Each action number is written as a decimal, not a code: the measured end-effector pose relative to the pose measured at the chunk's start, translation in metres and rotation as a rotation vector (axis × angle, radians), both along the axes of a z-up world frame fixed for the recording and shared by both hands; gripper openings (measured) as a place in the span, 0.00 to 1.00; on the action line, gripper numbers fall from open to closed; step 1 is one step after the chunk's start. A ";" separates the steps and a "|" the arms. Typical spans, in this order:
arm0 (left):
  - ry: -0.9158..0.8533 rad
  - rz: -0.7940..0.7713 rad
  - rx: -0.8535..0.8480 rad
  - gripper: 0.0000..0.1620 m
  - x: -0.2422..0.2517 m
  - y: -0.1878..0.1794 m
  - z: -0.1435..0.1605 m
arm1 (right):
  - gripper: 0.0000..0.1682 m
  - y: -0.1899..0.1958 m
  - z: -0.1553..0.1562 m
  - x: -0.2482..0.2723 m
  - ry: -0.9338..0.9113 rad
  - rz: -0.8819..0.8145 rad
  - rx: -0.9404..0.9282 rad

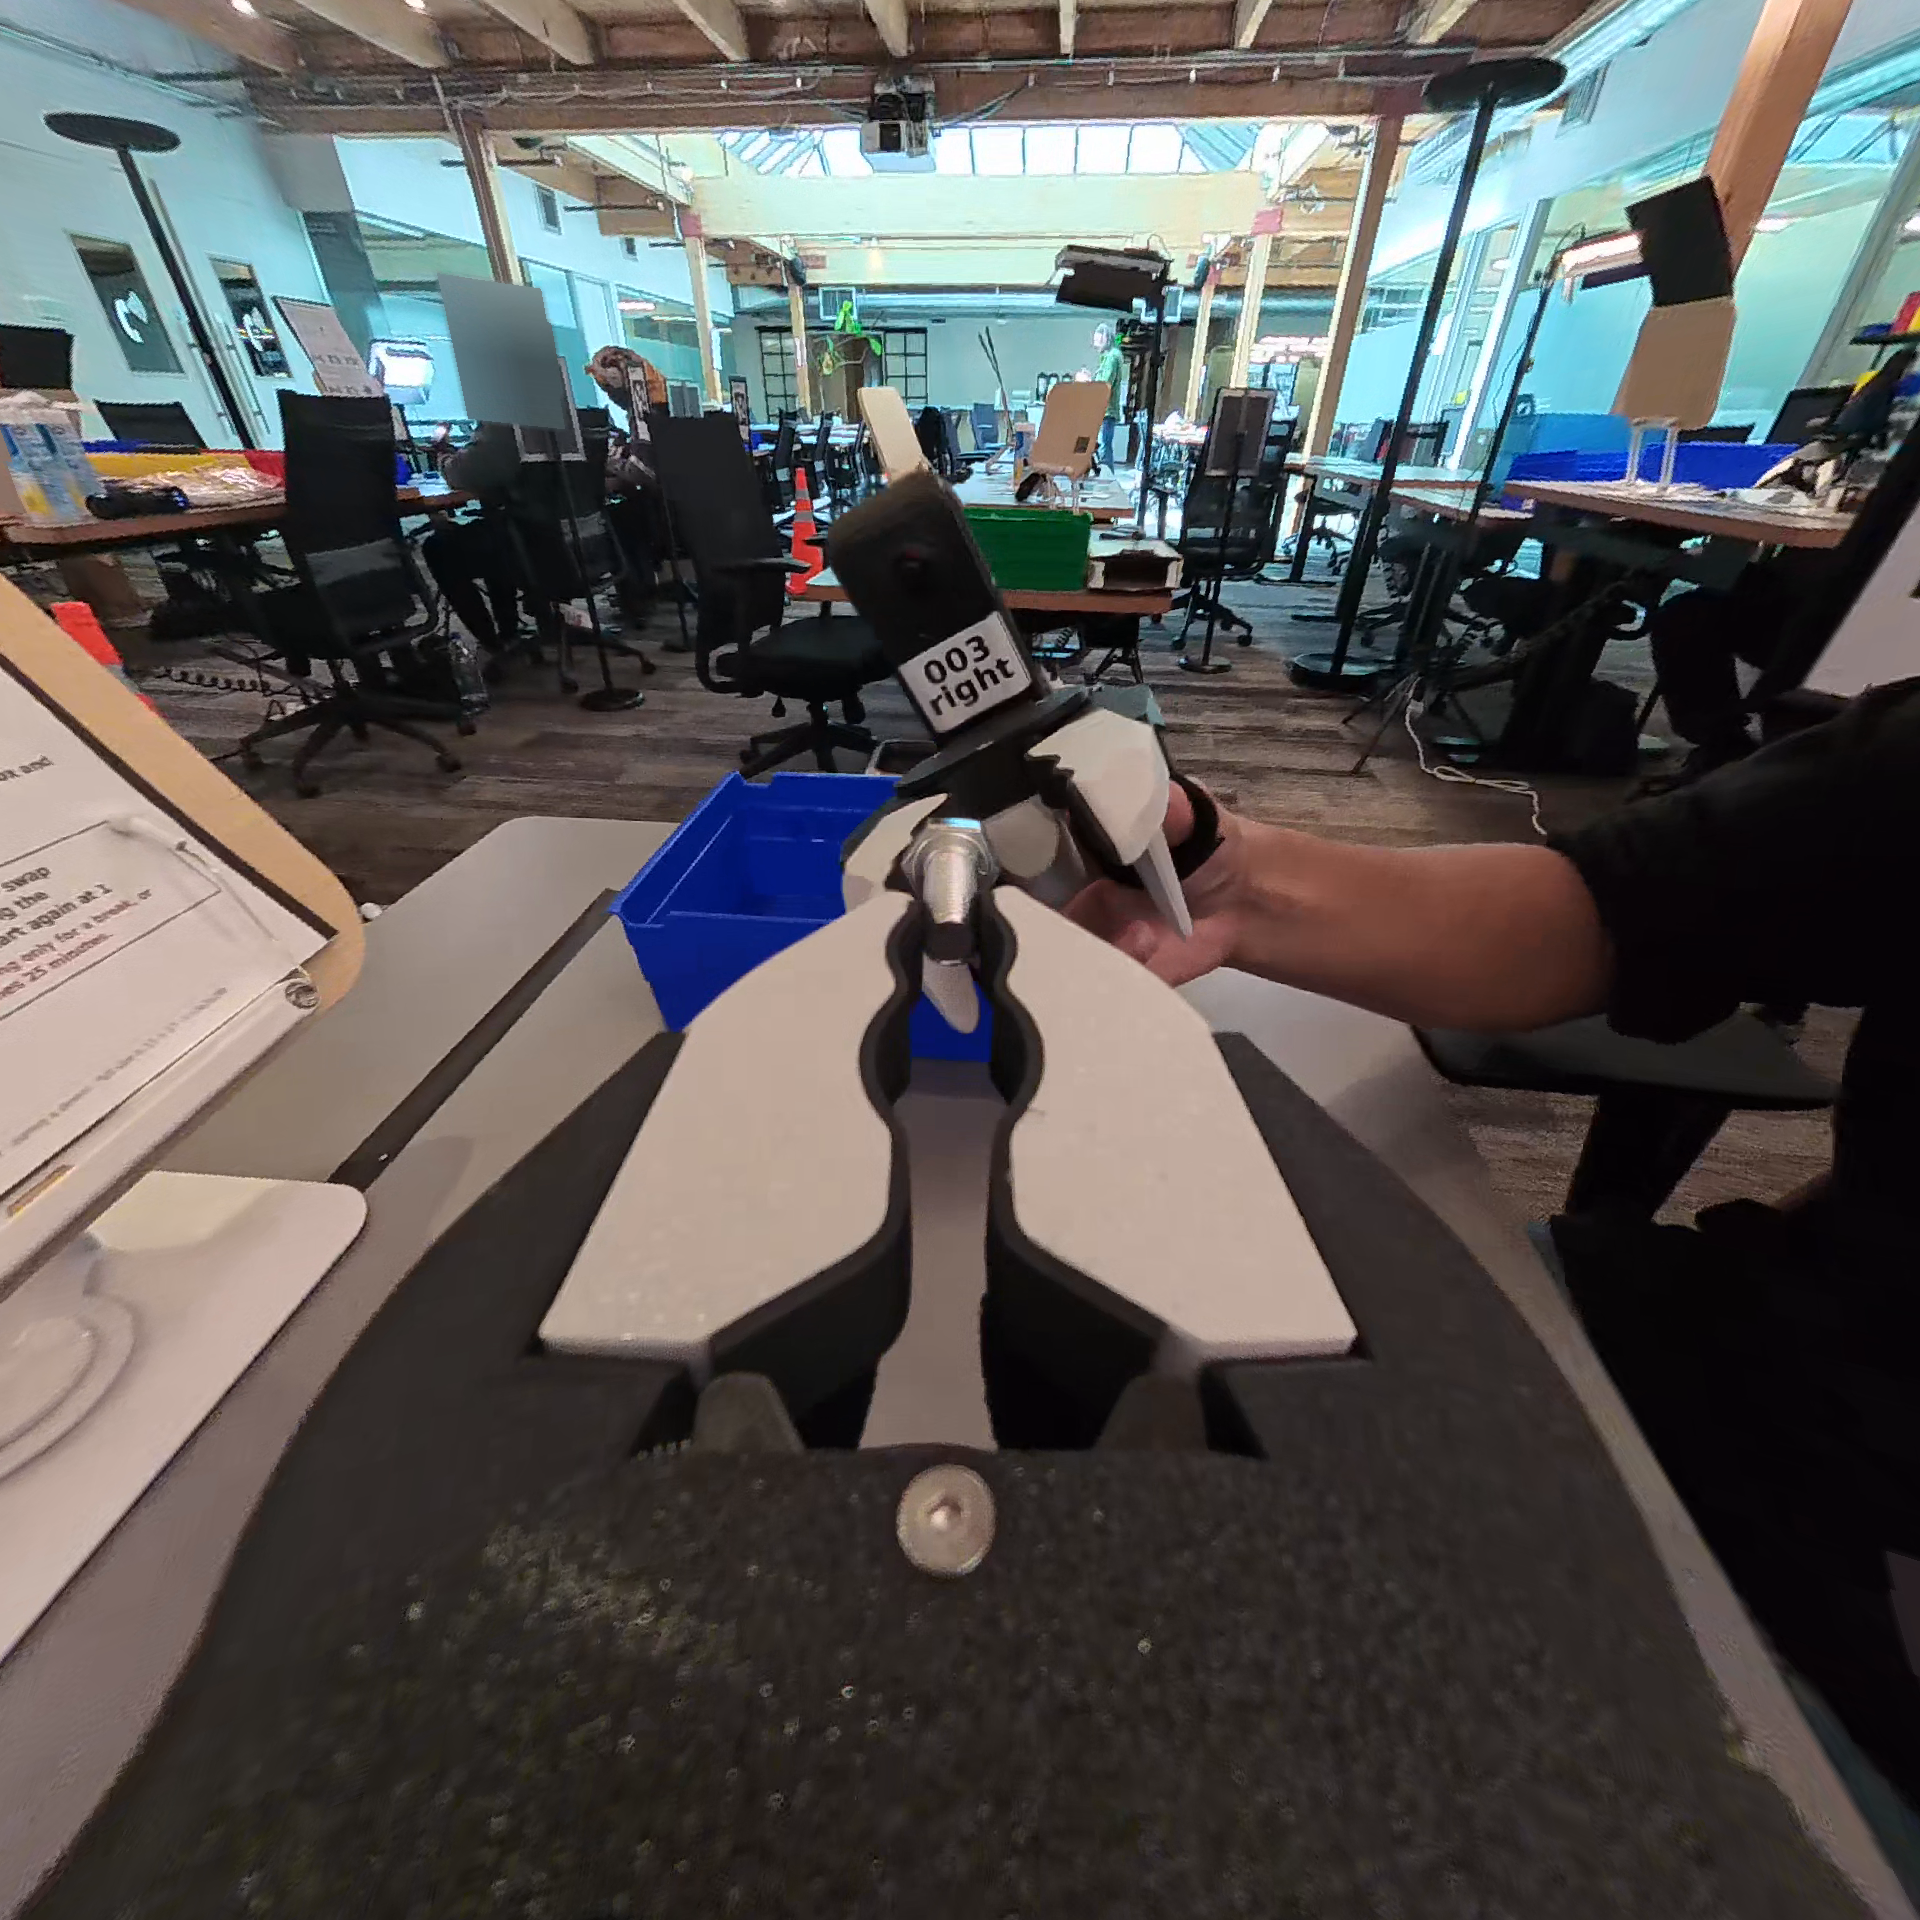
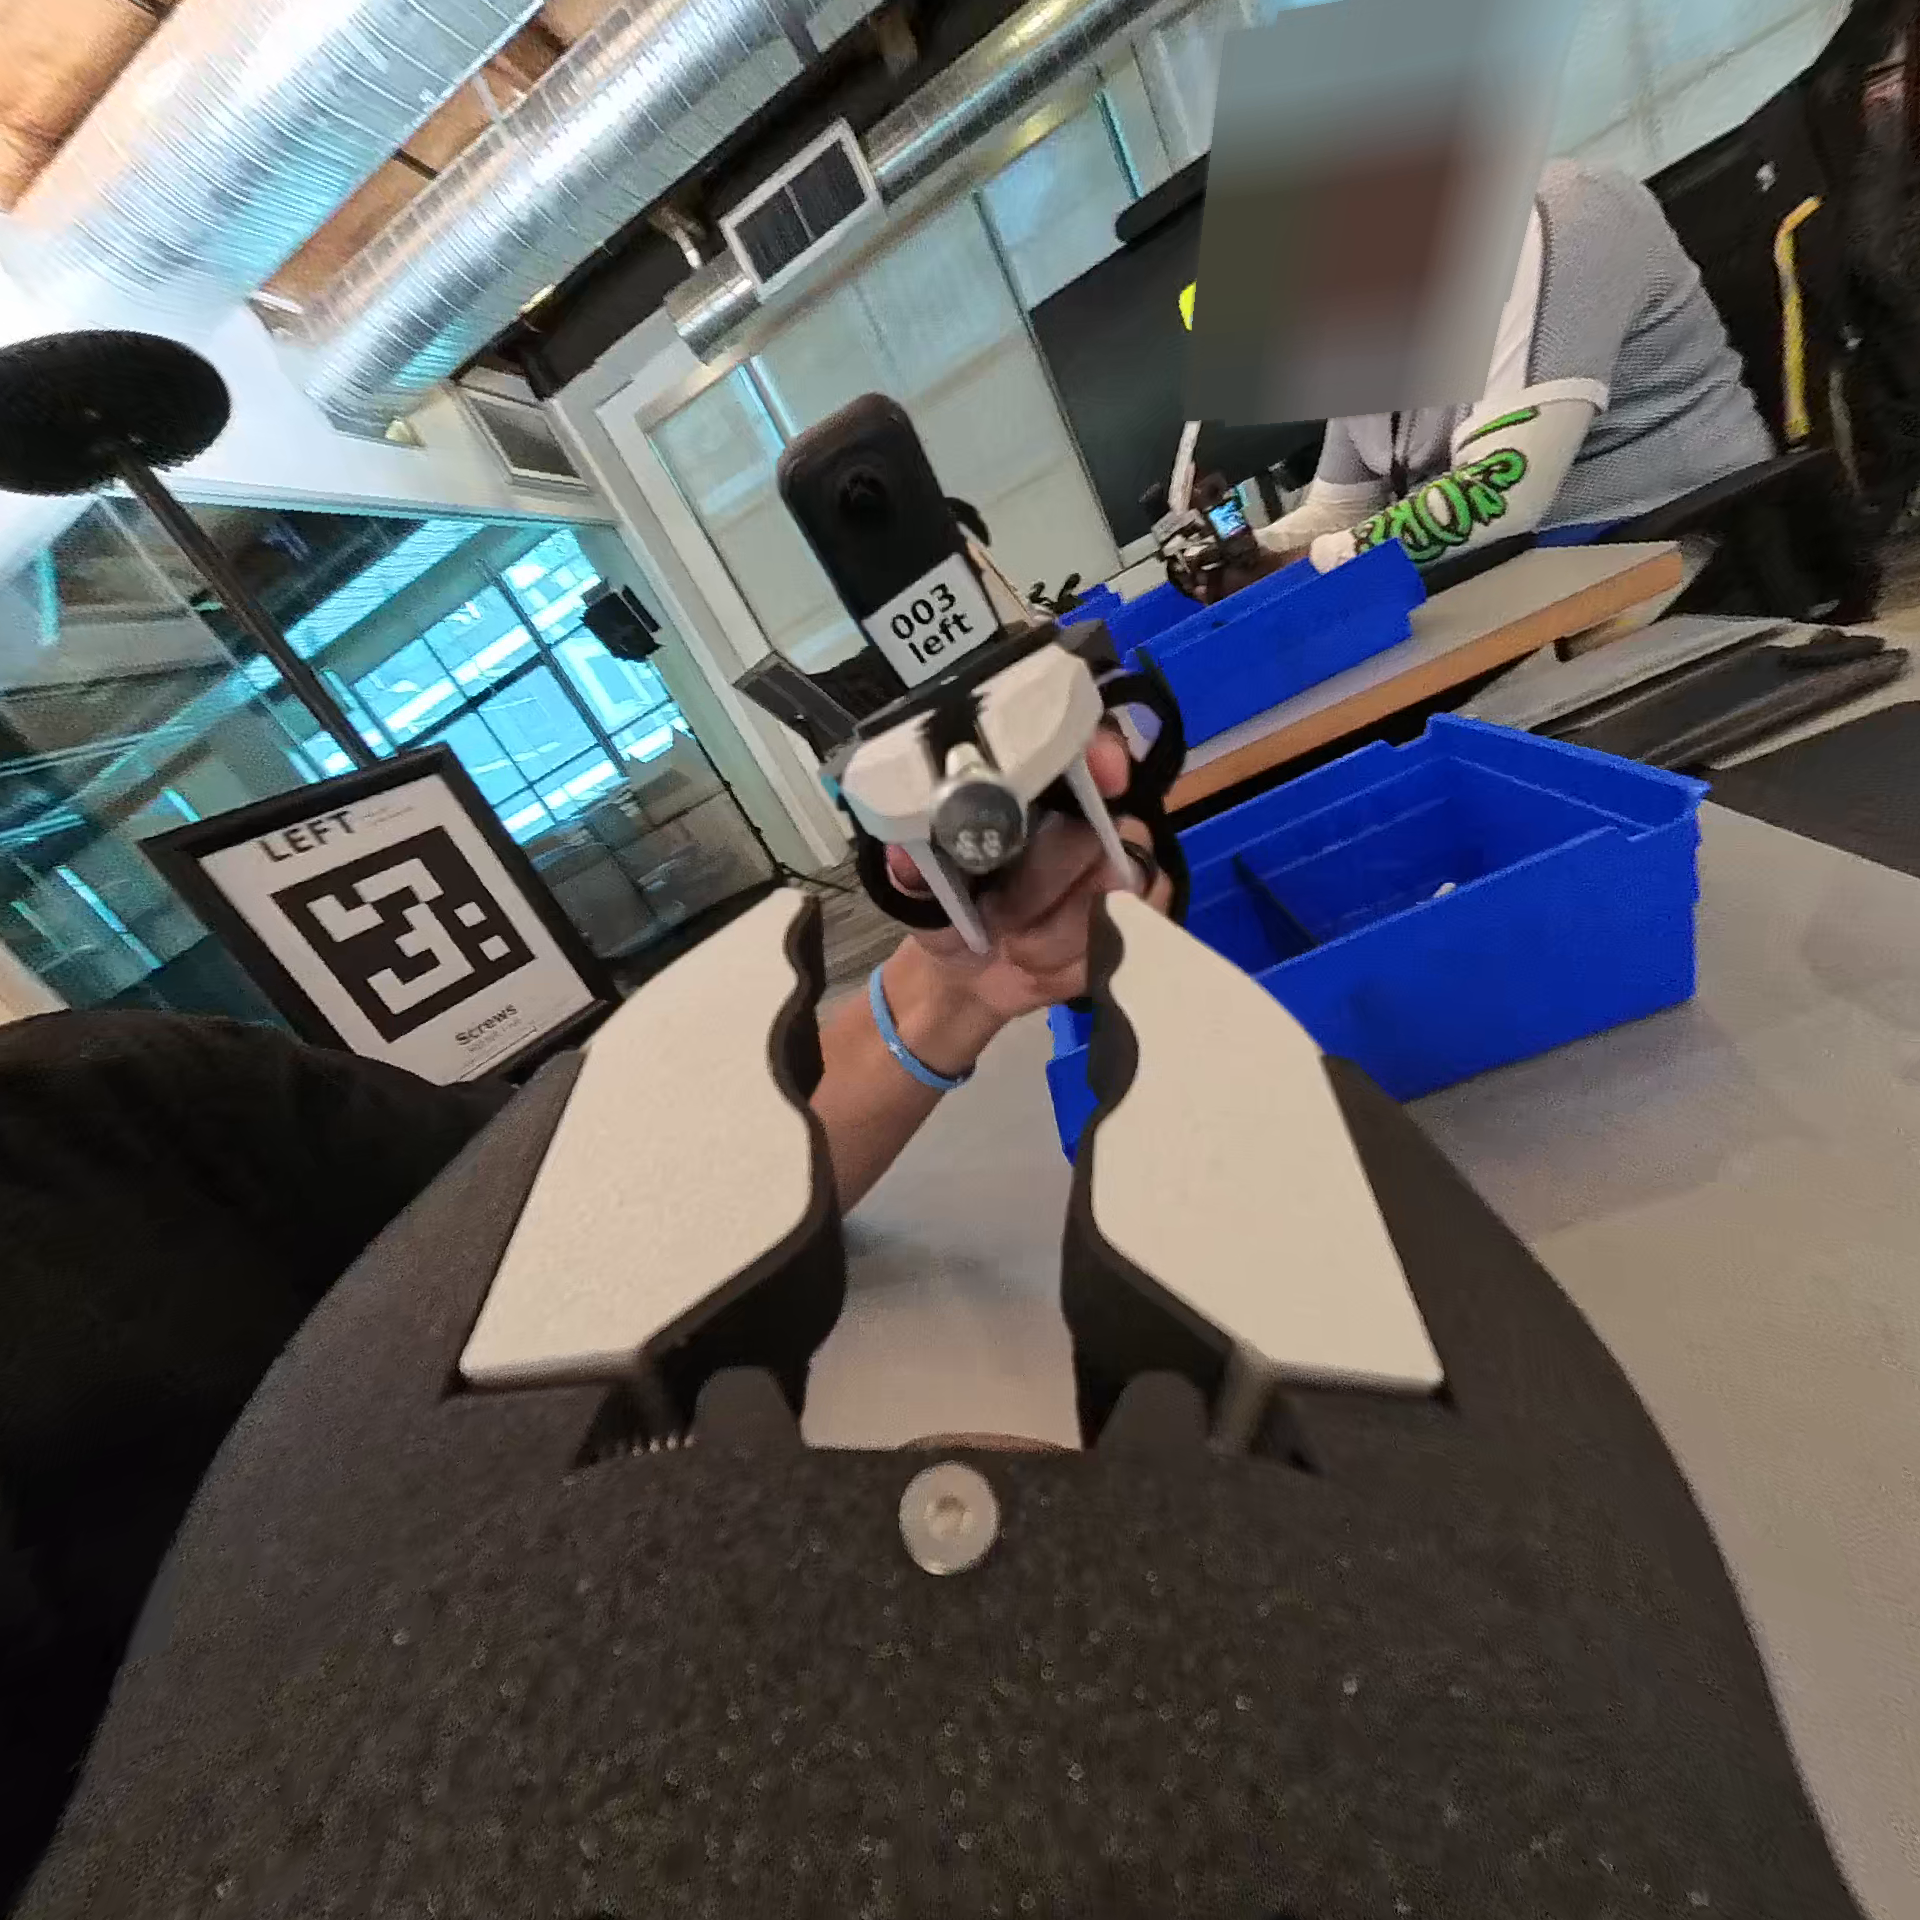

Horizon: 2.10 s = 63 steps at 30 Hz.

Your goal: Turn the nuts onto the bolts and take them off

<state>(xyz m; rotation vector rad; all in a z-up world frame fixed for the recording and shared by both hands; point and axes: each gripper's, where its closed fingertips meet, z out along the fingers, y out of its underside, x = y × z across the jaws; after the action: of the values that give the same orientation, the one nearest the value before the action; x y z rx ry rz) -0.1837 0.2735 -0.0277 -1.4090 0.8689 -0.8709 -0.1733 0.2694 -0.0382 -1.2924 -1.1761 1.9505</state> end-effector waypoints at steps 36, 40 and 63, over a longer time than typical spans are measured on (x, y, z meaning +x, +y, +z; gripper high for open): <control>0.745 0.436 -0.489 0.28 -0.163 -0.058 -0.077 | 0.10 0.059 0.063 0.005 -0.061 -0.148 0.335; 1.024 0.556 -0.680 0.28 -0.218 -0.079 -0.131 | 0.10 0.053 0.068 0.009 -0.067 -0.169 0.396; 0.960 0.710 -1.149 0.10 -0.258 -0.097 -0.255 | 0.10 0.050 0.063 0.009 -0.064 -0.135 0.336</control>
<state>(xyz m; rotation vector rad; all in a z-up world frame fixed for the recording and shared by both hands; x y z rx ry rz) -0.4421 0.1764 -0.2829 -3.0178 0.3758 0.0062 -0.1639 0.3191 0.0245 -1.2255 -1.3433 1.5468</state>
